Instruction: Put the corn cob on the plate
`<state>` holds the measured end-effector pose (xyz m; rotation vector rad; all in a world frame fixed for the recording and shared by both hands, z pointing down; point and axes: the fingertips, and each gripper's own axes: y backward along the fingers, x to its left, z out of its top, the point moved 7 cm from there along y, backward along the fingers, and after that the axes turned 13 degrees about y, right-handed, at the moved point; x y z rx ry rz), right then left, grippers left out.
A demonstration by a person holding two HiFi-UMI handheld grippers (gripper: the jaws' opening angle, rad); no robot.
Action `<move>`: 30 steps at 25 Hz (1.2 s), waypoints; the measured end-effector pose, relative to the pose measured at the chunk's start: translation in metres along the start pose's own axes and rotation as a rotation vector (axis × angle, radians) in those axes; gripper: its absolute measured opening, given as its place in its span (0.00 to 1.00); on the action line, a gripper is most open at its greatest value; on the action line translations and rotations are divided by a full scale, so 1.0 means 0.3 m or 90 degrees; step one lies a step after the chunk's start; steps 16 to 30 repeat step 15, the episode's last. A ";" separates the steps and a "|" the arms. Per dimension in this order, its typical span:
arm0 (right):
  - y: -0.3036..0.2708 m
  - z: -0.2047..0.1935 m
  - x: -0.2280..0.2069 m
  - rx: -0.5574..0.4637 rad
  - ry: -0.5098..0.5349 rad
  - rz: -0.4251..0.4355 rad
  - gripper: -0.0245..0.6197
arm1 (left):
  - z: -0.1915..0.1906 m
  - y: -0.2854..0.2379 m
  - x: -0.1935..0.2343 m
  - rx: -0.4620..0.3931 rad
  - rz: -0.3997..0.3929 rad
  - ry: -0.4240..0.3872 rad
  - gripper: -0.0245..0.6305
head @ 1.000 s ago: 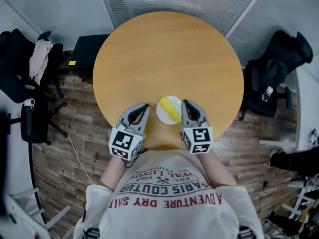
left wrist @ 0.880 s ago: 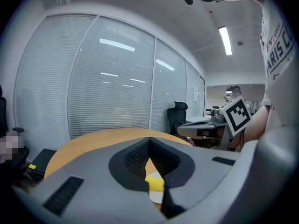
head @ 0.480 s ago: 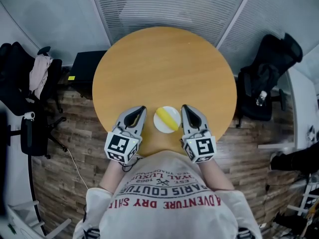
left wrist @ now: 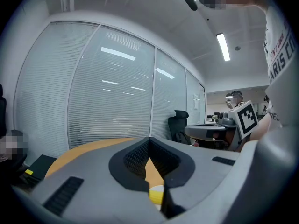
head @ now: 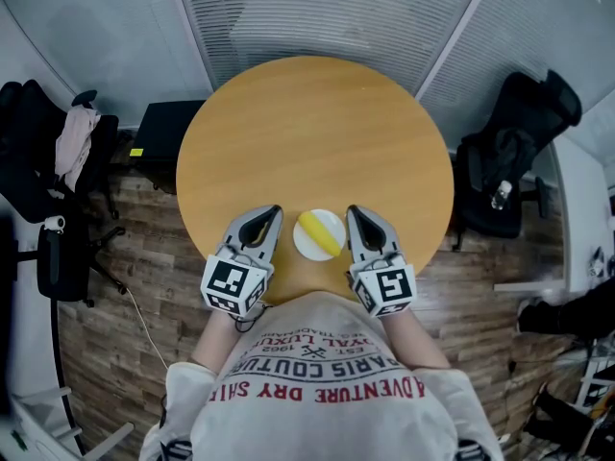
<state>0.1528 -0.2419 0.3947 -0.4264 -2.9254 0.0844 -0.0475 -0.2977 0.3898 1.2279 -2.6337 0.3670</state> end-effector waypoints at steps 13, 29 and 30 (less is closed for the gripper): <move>0.005 -0.016 -0.015 0.004 -0.004 0.012 0.08 | 0.013 -0.005 -0.023 -0.024 -0.010 -0.006 0.09; 0.012 -0.024 -0.020 0.006 -0.004 0.013 0.08 | 0.008 -0.008 -0.029 -0.023 -0.008 -0.007 0.09; 0.012 -0.024 -0.020 0.006 -0.004 0.013 0.08 | 0.008 -0.008 -0.029 -0.023 -0.008 -0.007 0.09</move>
